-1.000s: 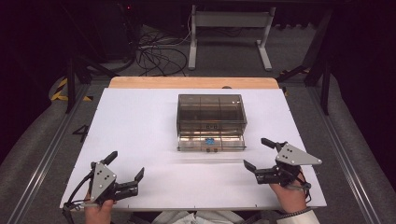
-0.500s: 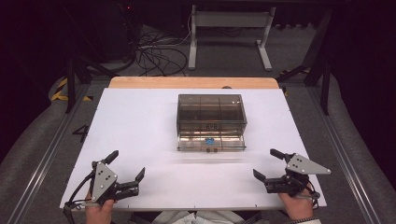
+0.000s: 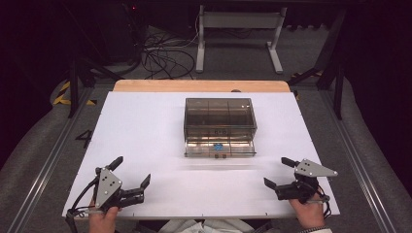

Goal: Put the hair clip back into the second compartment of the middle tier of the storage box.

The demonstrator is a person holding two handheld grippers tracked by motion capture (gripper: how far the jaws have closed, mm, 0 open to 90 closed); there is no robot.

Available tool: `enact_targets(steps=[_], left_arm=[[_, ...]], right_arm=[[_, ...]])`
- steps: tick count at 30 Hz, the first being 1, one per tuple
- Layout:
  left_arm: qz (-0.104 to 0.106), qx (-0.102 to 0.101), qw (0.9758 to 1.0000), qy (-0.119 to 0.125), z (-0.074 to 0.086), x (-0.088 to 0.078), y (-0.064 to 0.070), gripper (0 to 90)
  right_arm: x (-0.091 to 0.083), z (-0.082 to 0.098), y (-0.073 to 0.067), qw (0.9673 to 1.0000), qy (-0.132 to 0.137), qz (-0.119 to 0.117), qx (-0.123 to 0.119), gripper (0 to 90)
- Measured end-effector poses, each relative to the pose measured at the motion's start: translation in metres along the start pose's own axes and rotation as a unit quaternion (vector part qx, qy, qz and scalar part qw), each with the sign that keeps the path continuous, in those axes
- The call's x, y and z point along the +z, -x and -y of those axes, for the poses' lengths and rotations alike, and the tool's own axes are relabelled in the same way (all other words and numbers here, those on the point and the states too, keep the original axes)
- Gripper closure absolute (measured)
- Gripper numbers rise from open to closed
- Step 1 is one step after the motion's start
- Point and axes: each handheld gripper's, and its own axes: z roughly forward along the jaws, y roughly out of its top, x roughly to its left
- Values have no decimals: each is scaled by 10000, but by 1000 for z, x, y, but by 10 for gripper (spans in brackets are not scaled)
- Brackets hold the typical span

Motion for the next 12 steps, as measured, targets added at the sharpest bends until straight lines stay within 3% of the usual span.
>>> enact_targets(steps=[7,12], left_arm=[[-10,0,10000,20,1,1,-2,27],[-90,135,9998,62,1,1,-1,25]], right_arm=[[-1,-4,-5,9996,72,35,-264,0],[-4,-4,-7,9993,132,42,-354,0]])
